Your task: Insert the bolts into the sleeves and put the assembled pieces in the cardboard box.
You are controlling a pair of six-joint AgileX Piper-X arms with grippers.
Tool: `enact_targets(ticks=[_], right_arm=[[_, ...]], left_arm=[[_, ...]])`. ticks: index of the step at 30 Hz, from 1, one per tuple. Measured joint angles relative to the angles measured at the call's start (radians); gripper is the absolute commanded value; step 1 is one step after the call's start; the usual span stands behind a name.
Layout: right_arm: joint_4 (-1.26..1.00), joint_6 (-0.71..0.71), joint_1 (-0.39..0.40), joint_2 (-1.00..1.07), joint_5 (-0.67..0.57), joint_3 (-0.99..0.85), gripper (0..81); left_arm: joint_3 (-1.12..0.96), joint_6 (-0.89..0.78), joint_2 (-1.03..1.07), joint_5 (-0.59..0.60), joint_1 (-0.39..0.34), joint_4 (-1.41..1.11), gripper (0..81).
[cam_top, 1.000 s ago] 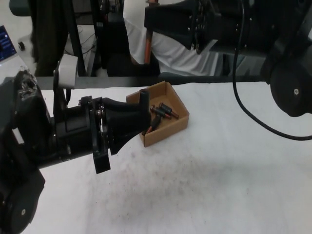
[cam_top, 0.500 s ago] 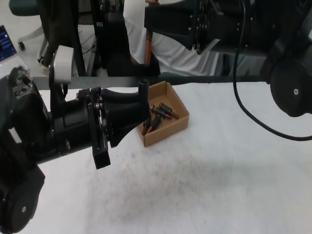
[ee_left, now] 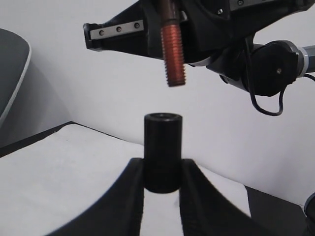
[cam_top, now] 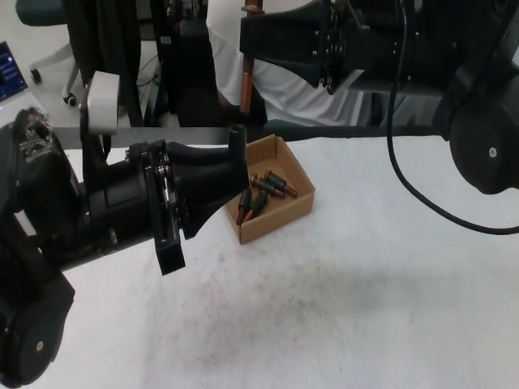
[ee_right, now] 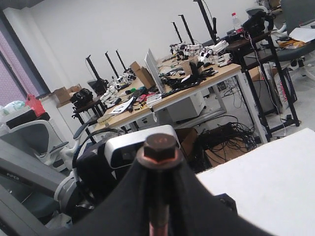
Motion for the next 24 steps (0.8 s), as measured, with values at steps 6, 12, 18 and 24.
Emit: enact_targets(ticks=[6,12,18,24], right_arm=[[0.0,-0.006,0.0,0.0,0.0,0.0,0.8],[0.0,-0.015,0.0,0.0,0.002,0.0,0.8],[0.0,-0.022,0.0,0.0,0.002,0.0,0.8],[0.007,-0.028,0.0,0.0,0.002,0.0,0.8]], left_arm=[[-0.018,-0.014,0.0,0.0,0.0,0.0,0.3],[-0.021,-0.024,0.0,0.006,0.0,0.009,0.3],[-0.024,-0.029,0.0,0.01,0.0,0.008,0.3],[-0.024,-0.029,0.0,0.011,0.0,0.008,0.3]])
